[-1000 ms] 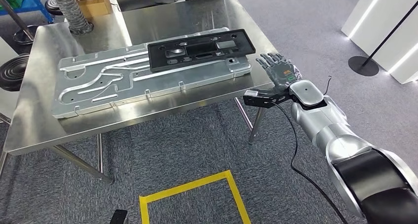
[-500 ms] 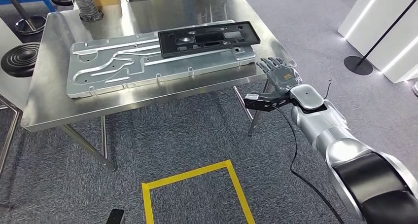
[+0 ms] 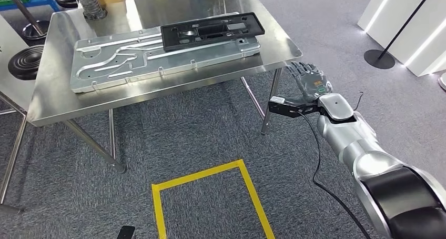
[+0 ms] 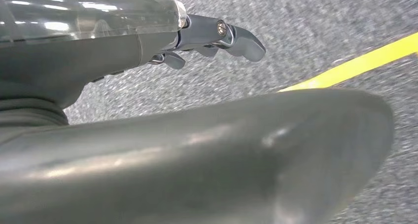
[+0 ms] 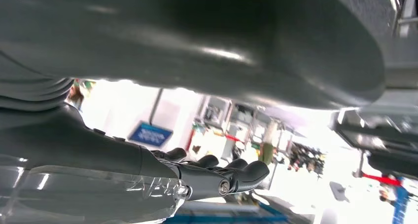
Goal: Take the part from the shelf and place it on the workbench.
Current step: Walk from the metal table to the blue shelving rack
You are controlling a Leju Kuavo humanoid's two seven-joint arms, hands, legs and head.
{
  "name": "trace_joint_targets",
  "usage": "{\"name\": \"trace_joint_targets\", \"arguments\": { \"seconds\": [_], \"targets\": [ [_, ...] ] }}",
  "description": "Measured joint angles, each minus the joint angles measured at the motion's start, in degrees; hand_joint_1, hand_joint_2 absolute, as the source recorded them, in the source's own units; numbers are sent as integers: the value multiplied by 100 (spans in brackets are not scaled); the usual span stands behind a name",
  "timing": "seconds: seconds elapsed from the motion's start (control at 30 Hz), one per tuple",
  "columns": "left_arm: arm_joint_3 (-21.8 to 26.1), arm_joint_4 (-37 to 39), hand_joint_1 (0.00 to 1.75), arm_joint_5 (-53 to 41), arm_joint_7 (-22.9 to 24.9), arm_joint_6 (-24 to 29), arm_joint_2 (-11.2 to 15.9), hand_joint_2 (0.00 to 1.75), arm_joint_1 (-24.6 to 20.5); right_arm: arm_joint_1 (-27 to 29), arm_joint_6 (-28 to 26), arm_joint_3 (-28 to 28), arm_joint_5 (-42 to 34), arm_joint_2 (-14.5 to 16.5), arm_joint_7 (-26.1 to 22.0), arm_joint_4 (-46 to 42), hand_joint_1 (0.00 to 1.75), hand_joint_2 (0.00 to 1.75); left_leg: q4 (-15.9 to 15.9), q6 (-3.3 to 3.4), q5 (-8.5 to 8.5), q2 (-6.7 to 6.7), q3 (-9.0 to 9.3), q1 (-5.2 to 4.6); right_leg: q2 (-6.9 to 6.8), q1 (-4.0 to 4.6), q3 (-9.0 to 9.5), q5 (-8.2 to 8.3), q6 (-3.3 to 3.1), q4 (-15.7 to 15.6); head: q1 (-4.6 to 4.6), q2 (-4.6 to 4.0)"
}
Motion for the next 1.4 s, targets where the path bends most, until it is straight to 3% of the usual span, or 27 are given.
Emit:
{"name": "trace_joint_targets", "arguments": {
  "seconds": [0.03, 0.1, 0.17, 0.23, 0.3, 0.33, 0.43, 0.47, 0.5, 0.53, 0.6, 0.67, 0.7, 0.77, 0.83, 0.87, 0.93, 0.97, 1.0, 1.07, 1.1, 1.13, 1.2, 1.23, 1.3, 1.33, 1.4],
  "targets": [
    [0, 0, 0, 3, -13, 3, 1, 0, 2, 53, -27, -63, -48, -48, -8, 3, 0, 0, -45, 2, 139, 1, 134, 0, 0, 2, -84, 59, 13, 9, 0, 0],
    [-1, 0, 0, 5, -31, 9, 5, 0, -2, 161, -82, -193, -151, -158, -16, 7, 0, 0, -652, 34, 366, -2, 657, -1, -1, 3, -230, 162, 55, 42, 0, 1],
    [-5, 0, 0, 5, -32, 14, 11, 0, -8, 271, -160, -365, -272, -294, -15, 10, 0, 0, -1423, 90, 283, -14, 1188, -21, -13, 17, -318, 248, 116, 77, 1, 1],
    [-10, 0, 0, 5, -16, 18, 15, 0, 2, 396, -231, -570, -391, -416, -13, 19, 0, 0, -1739, 158, 191, -22, 1346, -46, -29, 26, -346, 342, 187, 73, 2, 0],
    [-11, 0, 0, 6, 7, 26, 20, 0, 15, 544, -273, -759, -498, -505, -8, 31, 0, 0, -1763, 247, 292, -7, 1269, -29, -21, 8, -386, 347, 255, 84, 2, 0],
    [-11, 0, 0, 7, 17, 30, 24, 0, 16, 625, -288, -856, -556, -556, 1, 39, 0, 0, -1777, 293, 362, 2, 1212, -21, -8, -3, -440, 197, 288, 192, 2, 0],
    [-16, 0, 0, 8, 29, 38, 30, 0, 19, 906, -358, -1147, -744, -665, 20, 64, 0, 0, -1779, 362, 570, 14, 979, -24, 19, -27, -703, -631, 370, 1133, 2, 0],
    [-17, 0, 0, 8, 31, 42, 31, 0, 24, 1019, -393, -1239, -809, -682, 18, 73, 0, 0, -1773, 361, 631, 13, 896, -27, 20, -29, -755, -771, 387, 1475, 2, 0],
    [-20, 0, 0, 8, 32, 45, 32, 0, 28, 1144, -432, -1332, -871, -694, 11, 80, 0, 0, -1764, 359, 690, 13, 811, -29, 21, -32, -740, -774, 397, 1692, 2, 0],
    [-23, 0, 0, 7, 33, 48, 33, 0, 30, 1266, -469, -1426, -932, -703, 2, 87, 0, 0, -1752, 353, 746, 11, 725, -29, 21, -35, -629, -663, 398, 1707, 2, 0],
    [-31, 0, 0, 5, 46, 52, 33, 0, 29, 1468, -536, -1620, -1057, -711, -33, 95, 0, 0, -1714, 323, 845, 9, 570, -30, 21, -37, -113, -425, 371, 1150, 2, 0],
    [-37, 0, 0, 1, 63, 61, 33, 0, 24, 1627, -594, -1840, -1233, -716, -98, 94, 0, 0, -1684, 270, 928, 10, 476, -44, 19, -8, 461, -492, 309, 335, 2, 0],
    [-39, 0, 0, -1, 71, 69, 34, 0, 21, 1717, -623, -1961, -1330, -718, -140, 93, 0, 0, -1684, 241, 968, 11, 459, -49, 20, 11, 614, -566, 272, 82, 2, 0],
    [-41, 0, 0, -1, 84, 85, 35, 0, 25, 1928, -653, -2193, -1512, -714, -212, 99, 0, 0, -1710, 172, 1052, 8, 440, -52, 16, 25, 643, -561, 188, -52, 2, 1],
    [-42, 0, 0, -1, 107, 105, 36, 0, 41, 2141, -623, -2409, -1687, -679, -263, 111, 0, 0, -1616, 104, 909, 3, 372, -46, -3, 5, 560, -450, 94, -76, 1, 1],
    [-43, 0, 0, -1, 119, 115, 36, 0, 46, 2252, -594, -2531, -1775, -645, -285, 117, 0, 0, -1433, 77, 685, 1, 302, -45, -15, -8, 503, -389, 53, -87, -1, 0],
    [-44, 0, 0, -1, 132, 131, 36, 0, 49, 2489, -550, -2782, -1923, -570, -323, 131, 0, 0, -731, 44, 74, 2, 123, -40, -30, -2, 354, -270, 10, -85, -3, 0],
    [-44, 0, 0, -1, 136, 136, 36, 0, 51, 2591, -533, -2890, -1987, -535, -346, 143, 0, 0, -349, 33, -128, 3, 56, -40, -35, 3, 268, -209, 4, -78, -2, 0],
    [-44, 0, 0, 0, 138, 141, 36, 0, 53, 2673, -517, -2969, -2043, -505, -371, 155, 0, 0, -76, 27, -189, 3, 48, -39, -34, 8, 175, -146, 3, -67, -2, 0],
    [-45, 0, 0, 1, 146, 150, 36, 0, 54, 2818, -462, -3113, -2175, -440, -432, 175, 0, 0, -124, 42, 73, 3, 315, -40, -25, 15, -2, -34, 19, -36, -2, 1],
    [-46, 0, 0, 1, 149, 156, 36, 0, 52, 2906, -425, -3195, -2244, -405, -460, 184, 0, 0, -426, 63, 230, 1, 586, -42, -21, 19, -73, 12, 34, -16, -2, 1],
    [-48, 0, 0, 1, 151, 162, 37, 0, 49, 3011, -381, -3294, -2314, -354, -482, 193, 0, 0, -852, 90, 282, -4, 923, -53, -20, 29, -133, 50, 55, 7, -2, 1],
    [-53, 0, 0, 1, 157, 183, 39, 0, 39, 3224, -272, -3494, -2451, -225, -512, 219, 0, 0, -1619, 149, 156, -15, 1443, -74, -32, 47, -198, 127, 104, 41, -2, 0],
    [-57, 0, 0, 1, 161, 193, 40, 0, 35, 3326, -214, -3592, -2513, -140, -521, 234, 0, 44, -1827, 179, 84, -18, 1562, -86, -37, 49, -213, 173, 132, 41, -2, 1],
    [-67, 1, 0, -1, 172, 209, 40, 0, 43, 3531, -104, -3775, -2602, 23, -531, 273, 0, 131, -1930, 257, 132, -6, 1545, -78, -30, 42, -226, 236, 197, 28, -1, 1],
    [-72, 1, 0, -3, 176, 215, 40, 0, 45, 3629, -56, -3853, -2631, 93, -527, 294, 0, 175, -1952, 304, 182, 4, 1515, -69, -18, 33, -251, 176, 225, 67, -1, 1],
    [-81, 2, 0, -13, 181, 232, 42, 0, 44, 3801, 36, -3988, -2687, 222, -504, 337, 0, 175, -1982, 377, 299, 20, 1406, -55, 12, 6, -413, -263, 272, 486, 0, 0]
  ]
}}
